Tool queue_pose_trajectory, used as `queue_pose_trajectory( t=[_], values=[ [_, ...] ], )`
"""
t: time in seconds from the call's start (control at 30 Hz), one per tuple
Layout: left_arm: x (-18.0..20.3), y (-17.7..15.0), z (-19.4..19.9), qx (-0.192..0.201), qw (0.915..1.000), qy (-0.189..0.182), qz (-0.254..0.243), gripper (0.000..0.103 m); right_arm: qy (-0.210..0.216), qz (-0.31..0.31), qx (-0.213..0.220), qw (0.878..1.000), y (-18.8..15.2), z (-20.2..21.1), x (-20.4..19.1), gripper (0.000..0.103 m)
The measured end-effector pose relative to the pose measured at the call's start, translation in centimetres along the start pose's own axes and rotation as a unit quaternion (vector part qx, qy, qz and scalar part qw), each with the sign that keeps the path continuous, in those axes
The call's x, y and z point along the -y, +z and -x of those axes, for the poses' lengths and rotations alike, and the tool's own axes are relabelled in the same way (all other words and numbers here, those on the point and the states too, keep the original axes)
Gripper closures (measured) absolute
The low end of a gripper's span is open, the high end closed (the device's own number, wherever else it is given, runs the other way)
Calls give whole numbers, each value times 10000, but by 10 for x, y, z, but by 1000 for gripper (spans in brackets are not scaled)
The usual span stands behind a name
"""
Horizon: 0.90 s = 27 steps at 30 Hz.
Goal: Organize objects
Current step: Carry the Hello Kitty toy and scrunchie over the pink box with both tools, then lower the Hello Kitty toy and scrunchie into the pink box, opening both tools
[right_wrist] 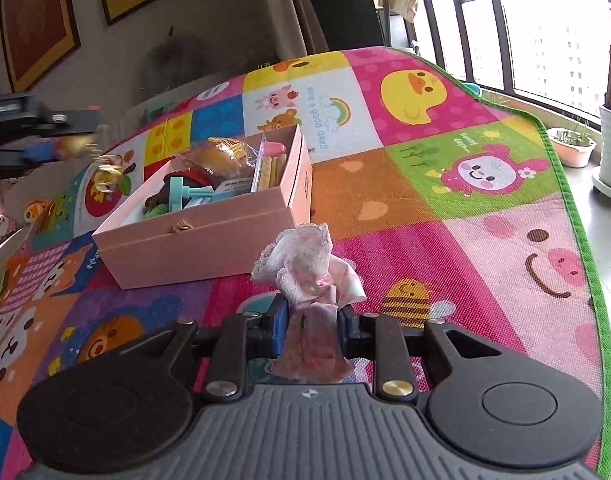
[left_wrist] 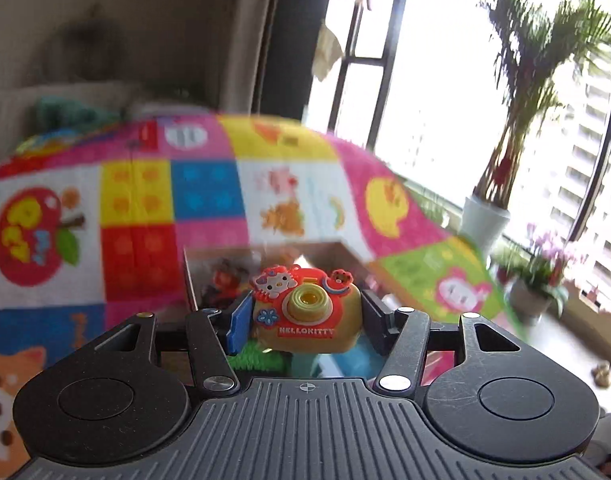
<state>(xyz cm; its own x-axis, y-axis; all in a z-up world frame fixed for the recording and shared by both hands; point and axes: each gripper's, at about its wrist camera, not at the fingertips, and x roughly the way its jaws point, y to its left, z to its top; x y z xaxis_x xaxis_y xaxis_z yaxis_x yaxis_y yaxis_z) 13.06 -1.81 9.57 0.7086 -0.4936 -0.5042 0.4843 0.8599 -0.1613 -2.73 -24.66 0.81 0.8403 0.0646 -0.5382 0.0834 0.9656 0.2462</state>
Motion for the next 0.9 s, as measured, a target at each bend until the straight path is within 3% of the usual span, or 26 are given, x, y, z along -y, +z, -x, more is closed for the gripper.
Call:
queue_pose_trajectory(
  t=[0.07, 0.13, 0.43, 0.5, 0.63, 0.73, 0.83, 0.9],
  values=[
    [-2, -12, -26, -398, 9985, 360, -46, 42, -11, -10, -3, 10000, 0, 0, 0, 79],
    [-2, -23, -33, -531, 9969, 532, -239, 42, -7, -21, -23, 10000, 0, -1, 1, 79],
    [7, -39, 6, -140, 9976, 338, -581, 45, -12, 59, -160, 9999, 1, -6, -1, 78],
    [9, -38, 11, 33, 9971, 445, -610, 45, -36, 61, -164, 9998, 1, -6, -1, 78],
    [-1, -41, 30, 354, 9979, 549, -41, 45, -68, 54, -173, 9998, 1, -7, -1, 78],
    [-8, -59, 45, 337, 9966, 456, 598, 45, -71, 47, -340, 9994, 4, -11, 1, 78],
    [-12, -87, 55, 213, 9954, 30, 937, 45, -246, 447, -408, 9979, 19, -11, -8, 78],
    [-19, -104, 55, 197, 9934, -292, 1092, 45, -136, 547, -331, 9979, 42, -6, -15, 78]
  ],
)
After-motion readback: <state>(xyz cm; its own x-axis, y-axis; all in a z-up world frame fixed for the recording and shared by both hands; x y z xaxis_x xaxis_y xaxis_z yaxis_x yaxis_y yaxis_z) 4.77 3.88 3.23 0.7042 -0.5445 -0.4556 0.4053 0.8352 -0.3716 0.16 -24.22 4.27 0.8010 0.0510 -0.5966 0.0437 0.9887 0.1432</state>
